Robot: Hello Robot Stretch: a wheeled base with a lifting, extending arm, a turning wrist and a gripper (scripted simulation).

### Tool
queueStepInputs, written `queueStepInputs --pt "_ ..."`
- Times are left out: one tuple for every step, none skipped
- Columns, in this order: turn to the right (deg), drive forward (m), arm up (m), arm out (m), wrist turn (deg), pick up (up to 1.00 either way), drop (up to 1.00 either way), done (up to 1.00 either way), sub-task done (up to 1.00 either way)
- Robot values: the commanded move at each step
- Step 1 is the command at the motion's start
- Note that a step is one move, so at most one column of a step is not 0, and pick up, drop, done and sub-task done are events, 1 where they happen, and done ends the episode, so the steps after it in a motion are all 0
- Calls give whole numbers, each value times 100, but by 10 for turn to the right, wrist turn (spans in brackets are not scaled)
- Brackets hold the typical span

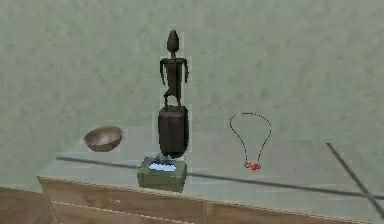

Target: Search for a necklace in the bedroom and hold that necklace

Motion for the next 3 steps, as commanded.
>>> queueStepInputs --pt "-450 0 0 0 0 0 0 0 0" --pt "-210 0 0 0 0 0 0 0 0" --pt "-60 0 0 0 0 0 0 0 0"
